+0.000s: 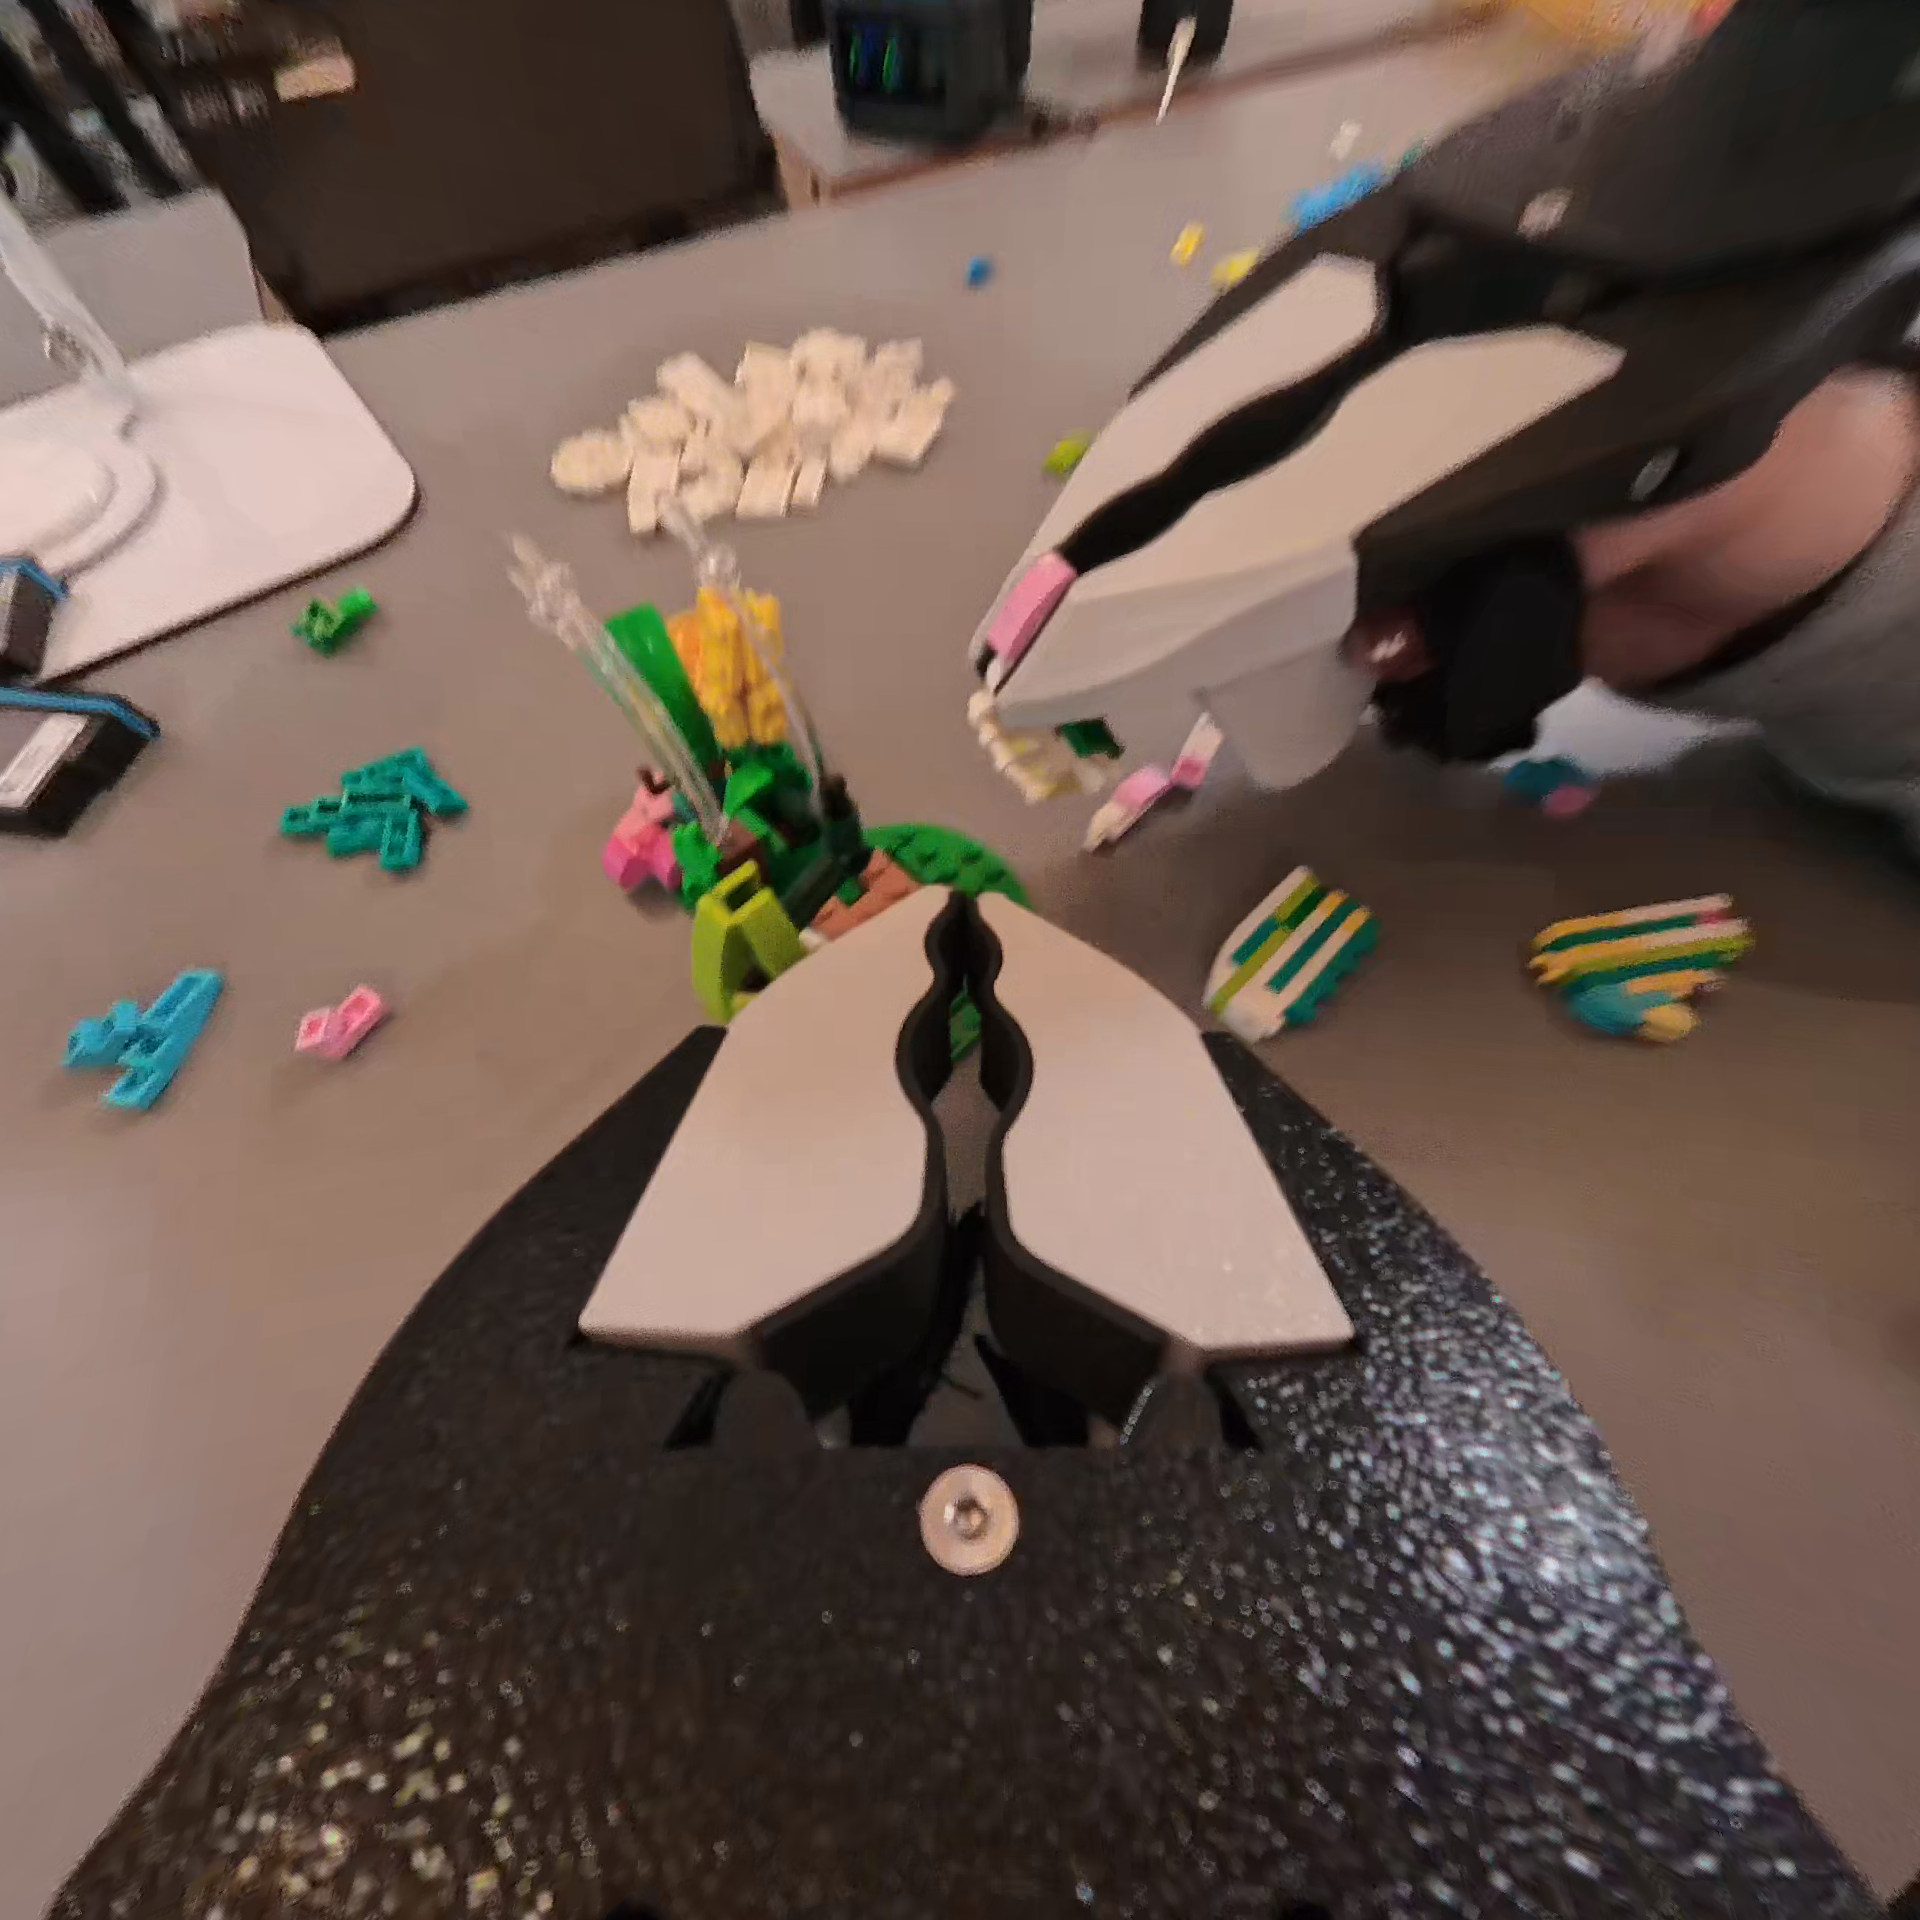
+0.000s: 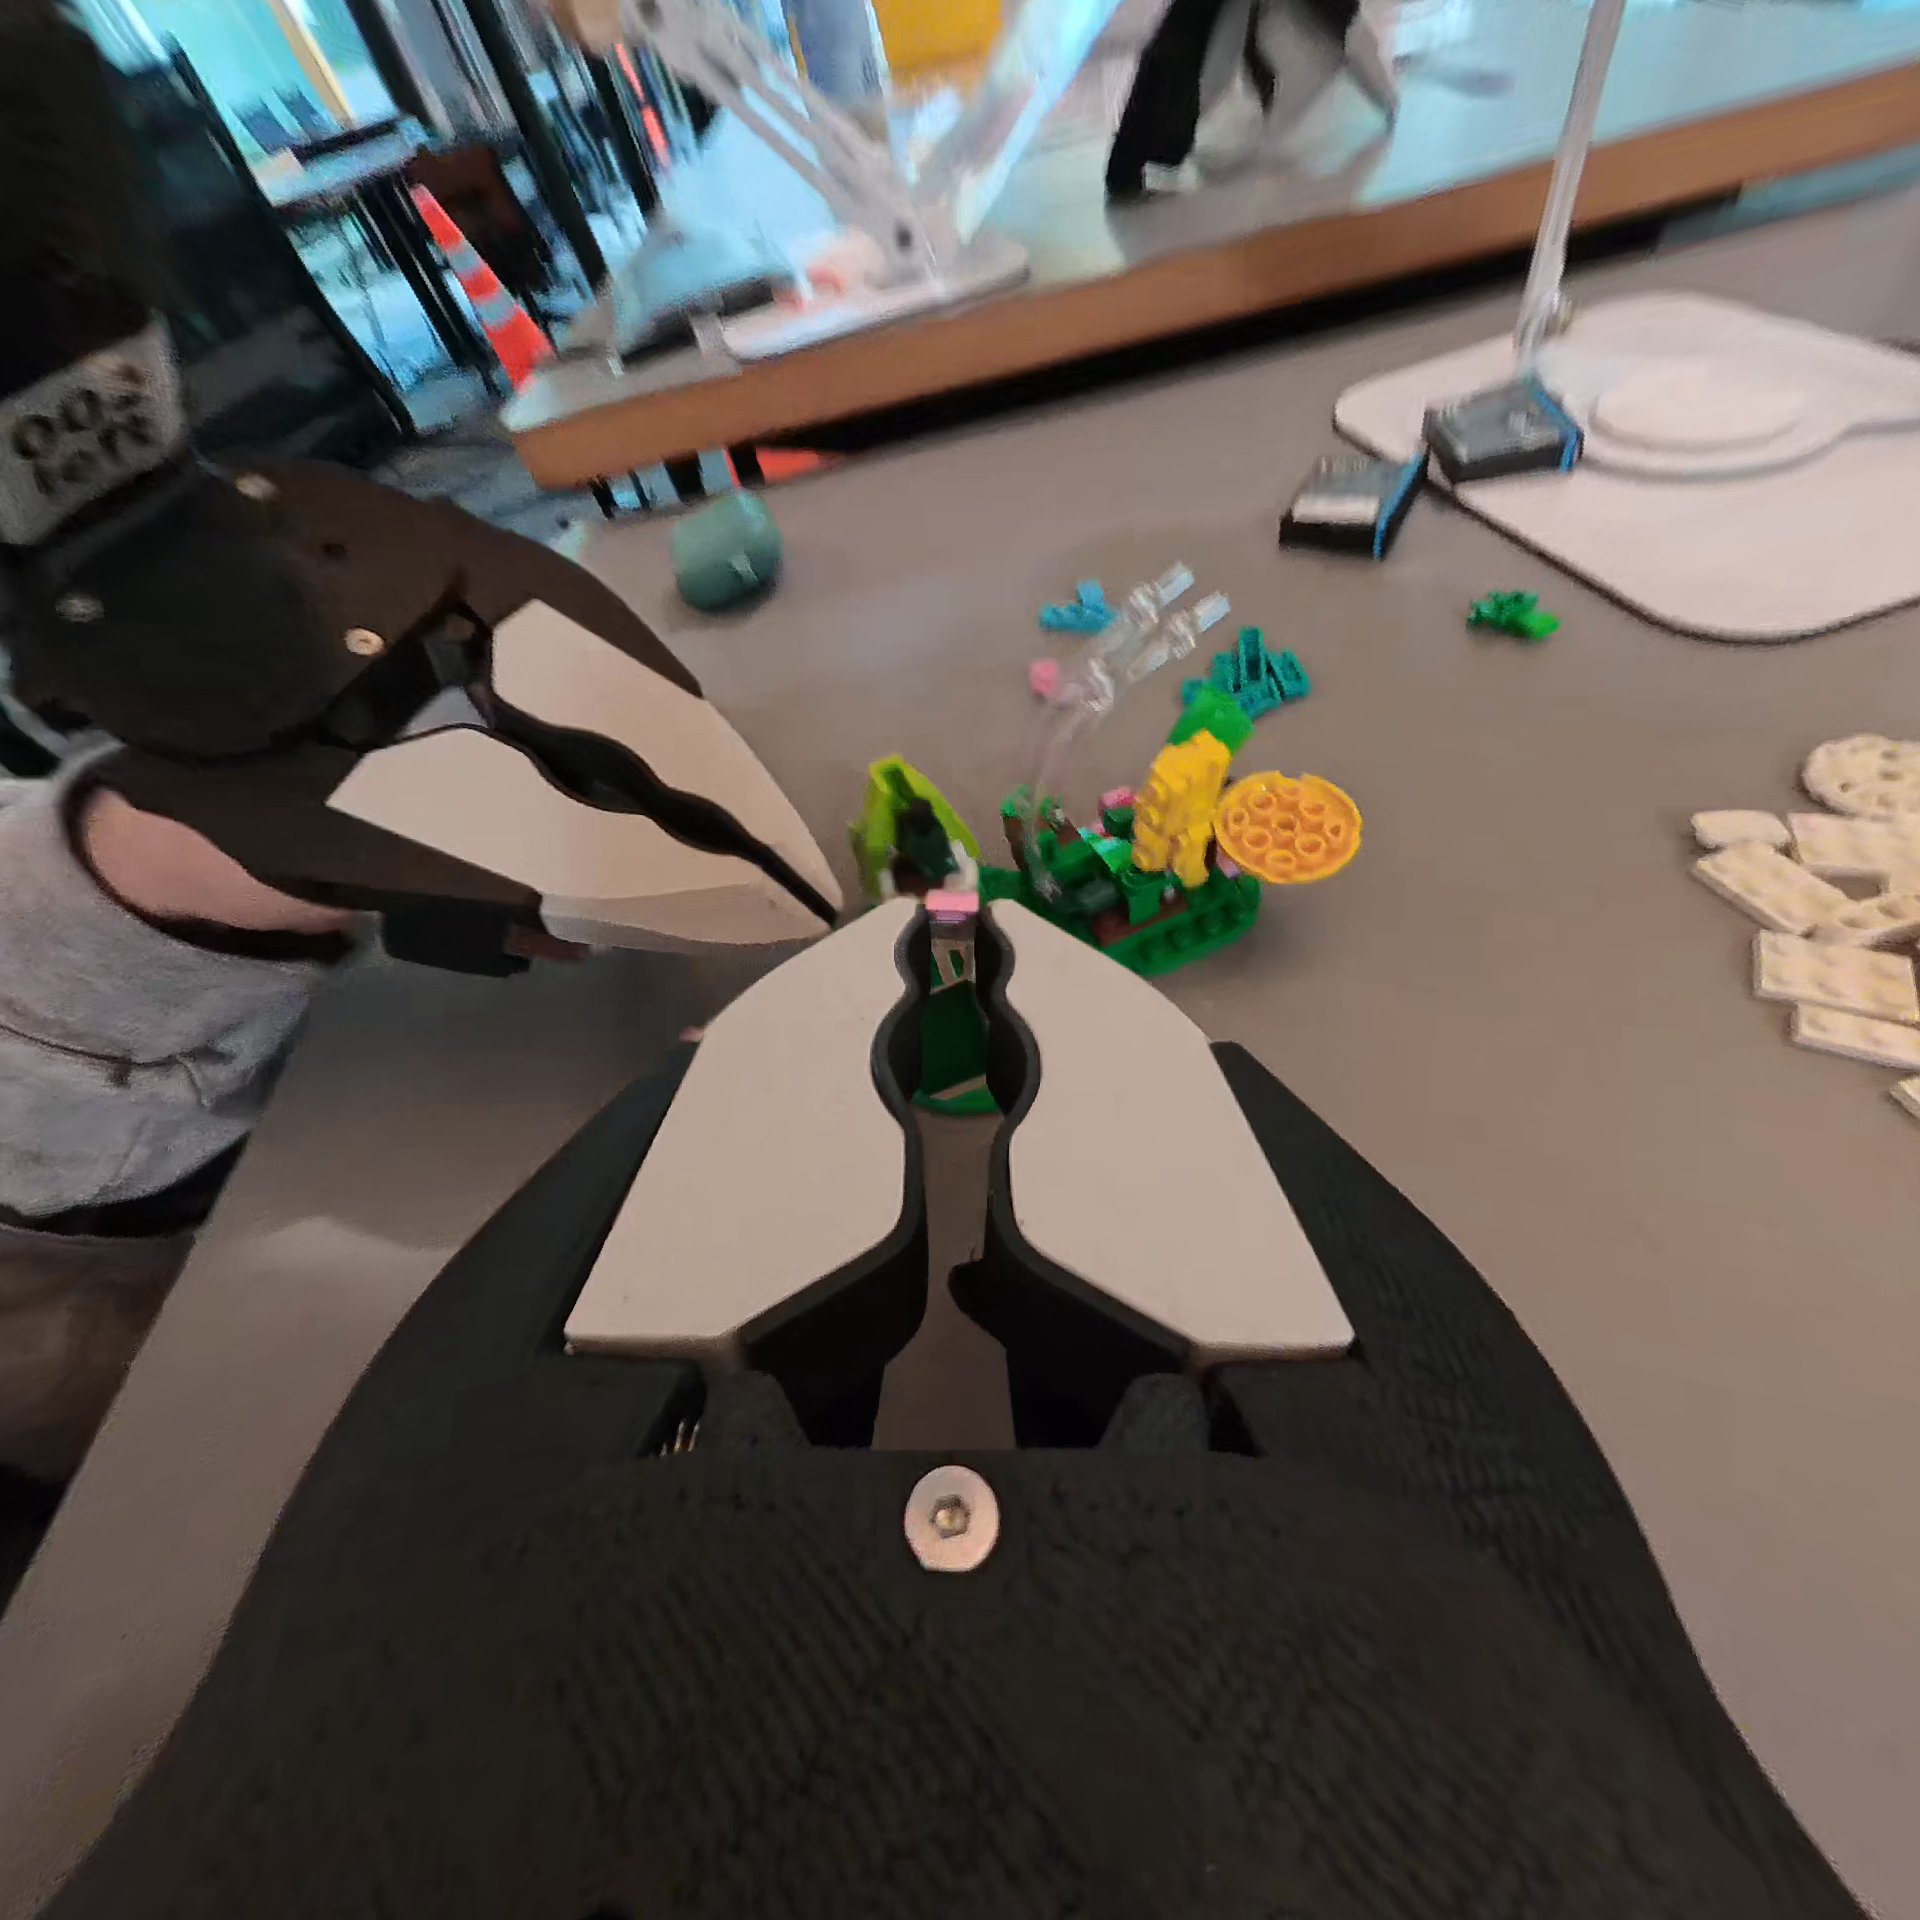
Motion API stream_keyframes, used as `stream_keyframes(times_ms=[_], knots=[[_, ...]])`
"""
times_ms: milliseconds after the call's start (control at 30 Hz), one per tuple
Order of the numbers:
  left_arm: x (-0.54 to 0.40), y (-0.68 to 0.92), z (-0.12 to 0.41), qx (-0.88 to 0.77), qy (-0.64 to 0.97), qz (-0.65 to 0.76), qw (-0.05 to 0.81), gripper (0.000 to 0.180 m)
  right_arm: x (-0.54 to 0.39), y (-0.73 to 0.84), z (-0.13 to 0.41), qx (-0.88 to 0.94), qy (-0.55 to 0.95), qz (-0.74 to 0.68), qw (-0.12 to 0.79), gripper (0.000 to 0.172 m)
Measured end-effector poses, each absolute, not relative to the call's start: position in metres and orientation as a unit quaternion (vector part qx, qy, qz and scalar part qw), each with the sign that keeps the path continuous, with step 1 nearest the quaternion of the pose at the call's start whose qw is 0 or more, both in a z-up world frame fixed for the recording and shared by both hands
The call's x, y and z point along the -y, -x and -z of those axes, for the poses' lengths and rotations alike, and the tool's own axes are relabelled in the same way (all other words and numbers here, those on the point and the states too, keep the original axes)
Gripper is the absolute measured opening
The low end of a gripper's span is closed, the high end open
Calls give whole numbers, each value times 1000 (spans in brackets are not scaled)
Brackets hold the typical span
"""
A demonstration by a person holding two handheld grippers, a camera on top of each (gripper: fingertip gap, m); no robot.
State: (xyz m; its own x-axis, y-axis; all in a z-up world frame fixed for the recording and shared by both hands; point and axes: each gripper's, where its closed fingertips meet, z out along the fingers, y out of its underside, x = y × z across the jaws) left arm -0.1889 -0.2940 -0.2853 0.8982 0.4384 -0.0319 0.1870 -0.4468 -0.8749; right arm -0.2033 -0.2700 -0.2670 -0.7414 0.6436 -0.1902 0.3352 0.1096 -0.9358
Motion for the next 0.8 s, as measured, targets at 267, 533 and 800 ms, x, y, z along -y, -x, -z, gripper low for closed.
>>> stream_keyframes(times_ms=[267, 533, 800], knots=[[263, 153, 259, 160, 786, 20, 596, 47, 281, 169, 222, 678, 259, -654, 214, 6], [254, 141, 236, 98, 750, -36, 653, 21, 280, 145, 207, 649, 264, -686, 195, 6], [270, 164, 236, 144, 733, -68, 662, 21, 253, 151, 199, 564, 369, -737, 55, 6]])
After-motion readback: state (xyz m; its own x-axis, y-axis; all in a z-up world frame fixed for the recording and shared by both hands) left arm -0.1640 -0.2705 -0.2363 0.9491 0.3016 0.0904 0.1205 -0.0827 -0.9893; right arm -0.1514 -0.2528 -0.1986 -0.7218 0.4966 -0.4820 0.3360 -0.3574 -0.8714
